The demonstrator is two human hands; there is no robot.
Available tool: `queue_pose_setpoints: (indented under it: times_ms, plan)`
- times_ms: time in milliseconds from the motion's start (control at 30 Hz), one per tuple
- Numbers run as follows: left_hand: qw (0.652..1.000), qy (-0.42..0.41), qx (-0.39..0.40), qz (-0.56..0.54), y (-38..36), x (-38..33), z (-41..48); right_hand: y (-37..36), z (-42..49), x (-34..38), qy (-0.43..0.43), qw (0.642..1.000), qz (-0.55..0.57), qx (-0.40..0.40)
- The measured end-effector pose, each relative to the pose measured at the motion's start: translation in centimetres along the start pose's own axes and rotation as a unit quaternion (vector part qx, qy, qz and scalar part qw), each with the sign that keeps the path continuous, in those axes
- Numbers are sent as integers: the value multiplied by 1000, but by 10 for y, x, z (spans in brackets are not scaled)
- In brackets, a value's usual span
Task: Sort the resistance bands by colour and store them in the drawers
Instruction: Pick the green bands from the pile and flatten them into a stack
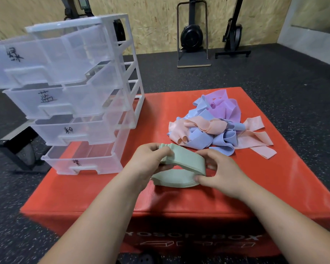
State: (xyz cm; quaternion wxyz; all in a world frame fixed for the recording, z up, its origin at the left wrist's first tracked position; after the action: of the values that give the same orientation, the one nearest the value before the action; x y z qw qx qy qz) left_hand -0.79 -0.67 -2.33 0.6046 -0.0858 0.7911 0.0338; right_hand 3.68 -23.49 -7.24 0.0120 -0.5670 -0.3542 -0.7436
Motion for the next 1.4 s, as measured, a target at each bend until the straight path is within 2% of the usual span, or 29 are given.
queue_pose_setpoints:
  times_ms: [300,500,667,767,833,933,1033,1100,1133,1200,1233,1300,1333,1400]
  plan:
    - [998,30,-21,56,4,10,2,18,-4,11,16,992,-114,43]
    - [995,52,-52,70,28,18,10,-7,8,16,19,974,-214,67]
    - [989,70,-92,92,53,32,17,-23,16,8,25,964,-248,95]
    - [980,84,-115,139,66,43,22,-24,18,5,28,965,-238,109]
    - [969,68,-114,209,69,49,25,-23,19,5,35,964,-238,116]
    - [927,25,-112,358,66,51,24,-23,20,5,40,961,-251,109]
    - [824,-44,-98,556,57,50,20,-23,22,7,44,961,-255,95]
    - [752,-127,-88,641,50,46,17,-22,23,8,50,959,-261,97]
    - [743,-178,-63,642,46,43,15,-21,23,9,50,957,-267,99]
    - [756,-250,25,604,37,38,14,-21,23,11,45,953,-281,104]
    - [753,-264,72,598,32,38,13,-21,24,11,42,951,-286,107]
    - [714,-276,125,631,25,43,14,-21,24,13,35,947,-299,116]
    - [698,-276,134,647,25,48,17,-21,25,14,31,944,-307,120]
    - [697,-273,137,648,27,54,21,-20,27,17,27,938,-323,127]
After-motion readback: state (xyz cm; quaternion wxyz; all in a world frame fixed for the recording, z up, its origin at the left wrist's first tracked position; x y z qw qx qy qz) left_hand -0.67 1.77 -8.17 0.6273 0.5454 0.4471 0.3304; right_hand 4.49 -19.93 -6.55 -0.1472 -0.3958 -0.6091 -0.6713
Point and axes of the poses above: each hand's wrist, its own z-axis towards the middle knuckle, its own y-axis out of the back of the hand, x = y × z, the point moved 2 cm from there along z, towards the middle knuckle, and after that the axes turned 4 degrees about x, right-handed, at the moved point
